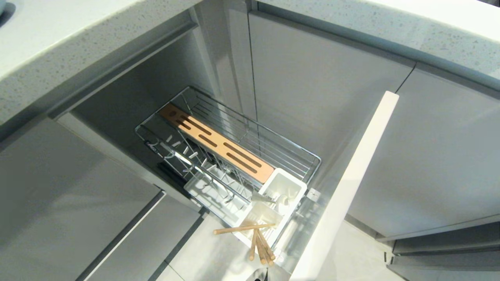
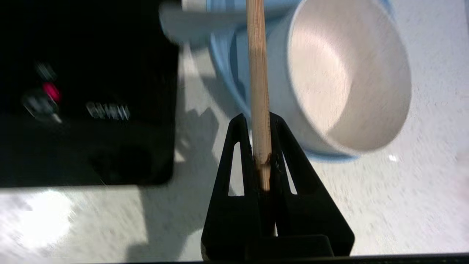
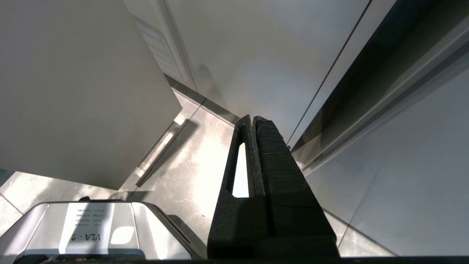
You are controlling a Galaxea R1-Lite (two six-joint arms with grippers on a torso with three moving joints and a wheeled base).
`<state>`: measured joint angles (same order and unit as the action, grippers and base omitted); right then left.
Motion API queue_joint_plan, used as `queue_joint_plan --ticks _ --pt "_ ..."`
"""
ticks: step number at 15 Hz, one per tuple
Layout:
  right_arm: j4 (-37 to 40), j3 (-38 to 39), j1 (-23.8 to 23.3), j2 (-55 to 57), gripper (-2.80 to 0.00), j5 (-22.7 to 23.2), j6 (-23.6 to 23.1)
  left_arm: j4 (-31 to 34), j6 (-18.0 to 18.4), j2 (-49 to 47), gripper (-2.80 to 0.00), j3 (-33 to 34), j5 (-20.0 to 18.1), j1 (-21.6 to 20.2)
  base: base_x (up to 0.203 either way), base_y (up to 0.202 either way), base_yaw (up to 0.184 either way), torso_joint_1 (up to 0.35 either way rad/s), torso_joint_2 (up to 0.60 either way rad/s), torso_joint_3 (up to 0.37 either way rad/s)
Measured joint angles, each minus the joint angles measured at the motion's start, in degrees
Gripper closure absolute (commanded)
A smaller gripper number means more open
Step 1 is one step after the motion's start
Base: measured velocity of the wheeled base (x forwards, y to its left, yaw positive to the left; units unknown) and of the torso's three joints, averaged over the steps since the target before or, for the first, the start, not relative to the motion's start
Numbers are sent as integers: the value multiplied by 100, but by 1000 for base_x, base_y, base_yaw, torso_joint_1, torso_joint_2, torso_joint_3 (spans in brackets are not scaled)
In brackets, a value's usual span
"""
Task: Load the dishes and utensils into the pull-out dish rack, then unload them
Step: Take the chopsticks out of the cupboard
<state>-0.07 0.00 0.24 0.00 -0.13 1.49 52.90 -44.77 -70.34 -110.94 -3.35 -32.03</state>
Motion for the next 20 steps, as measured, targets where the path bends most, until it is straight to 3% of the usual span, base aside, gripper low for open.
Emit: queue_joint_plan --ticks 2,6,20 --pt "2 0 0 0 0 -1 0 61 -221 17 0 94 -424 -42 0 0 0 0 0 0" --pt "2 0 0 0 0 2 -1 -6 -293 7 0 184 -1305 -96 0 0 0 0 0 0" --pt "2 0 0 0 0 -3 0 -515 -286 -285 0 207 -1388 -346 0 0 0 0 0 0"
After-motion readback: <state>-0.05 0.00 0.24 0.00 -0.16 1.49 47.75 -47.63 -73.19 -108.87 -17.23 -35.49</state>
